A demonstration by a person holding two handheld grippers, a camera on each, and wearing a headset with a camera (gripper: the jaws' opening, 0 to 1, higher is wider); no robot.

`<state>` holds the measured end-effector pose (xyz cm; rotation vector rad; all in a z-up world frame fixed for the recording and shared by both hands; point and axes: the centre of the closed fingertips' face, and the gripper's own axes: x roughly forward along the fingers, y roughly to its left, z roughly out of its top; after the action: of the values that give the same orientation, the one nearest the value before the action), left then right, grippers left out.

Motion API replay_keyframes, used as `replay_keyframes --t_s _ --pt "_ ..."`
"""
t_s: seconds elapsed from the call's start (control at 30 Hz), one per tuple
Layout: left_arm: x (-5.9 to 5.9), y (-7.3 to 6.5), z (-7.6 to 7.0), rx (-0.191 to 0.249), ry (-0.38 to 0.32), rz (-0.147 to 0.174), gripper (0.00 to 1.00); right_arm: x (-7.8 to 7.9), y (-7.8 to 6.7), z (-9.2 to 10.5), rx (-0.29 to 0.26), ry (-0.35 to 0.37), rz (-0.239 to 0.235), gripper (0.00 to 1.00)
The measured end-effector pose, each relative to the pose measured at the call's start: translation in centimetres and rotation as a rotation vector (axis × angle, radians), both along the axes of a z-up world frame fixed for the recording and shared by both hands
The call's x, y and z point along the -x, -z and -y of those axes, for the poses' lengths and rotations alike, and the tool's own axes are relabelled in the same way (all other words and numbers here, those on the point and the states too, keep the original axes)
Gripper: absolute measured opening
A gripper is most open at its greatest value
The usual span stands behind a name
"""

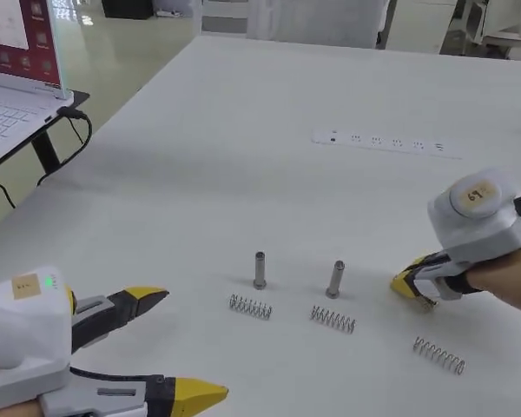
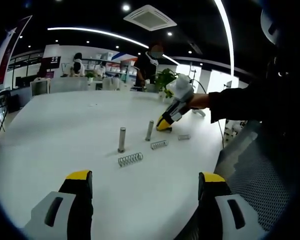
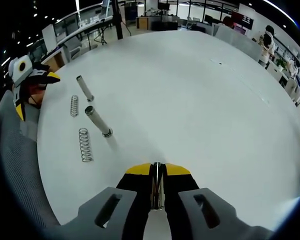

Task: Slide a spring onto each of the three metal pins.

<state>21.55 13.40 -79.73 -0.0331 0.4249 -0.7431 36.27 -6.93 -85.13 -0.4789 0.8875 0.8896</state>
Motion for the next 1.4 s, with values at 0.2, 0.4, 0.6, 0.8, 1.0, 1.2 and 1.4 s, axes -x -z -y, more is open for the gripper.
replay_keyframes --t_s 0.2,0.4,0.6,0.8,1.0,1.2,1.4 --pt "0.0 -0.1 0.0 -0.001 0.001 0.002 0.84 0.1 -0.6 0.2 -0.003 0.006 0.013 0.06" --pt "0.1 -0.1 0.1 -0.004 0.006 0.002 0.83 0.3 -1.1 0.3 -0.013 0.011 0.014 0.06" --pt "0.1 -0.1 0.1 -0.006 0.007 0.005 0.83 0.6 -1.8 0.5 -0.030 0.023 0.022 0.06" --pt "0.1 -0.1 0.1 -0.006 0.009 0.008 0.83 0.8 -2.6 0.6 -0.046 0.028 0.036 0.06" --pt "0.2 -0.2 0.1 -0.008 0.012 0.010 0.84 0.8 -3.2 0.6 -0.052 0.029 0.052 0.06" --pt "0.2 -0.2 0.1 -0.009 0.012 0.013 0.84 1.1 -3.6 0.7 -0.063 0.033 0.061 0.06" --pt "0.1 -0.3 0.1 -0.011 0.013 0.016 0.83 1.0 -3.9 1.0 -0.067 0.037 0.069 0.06"
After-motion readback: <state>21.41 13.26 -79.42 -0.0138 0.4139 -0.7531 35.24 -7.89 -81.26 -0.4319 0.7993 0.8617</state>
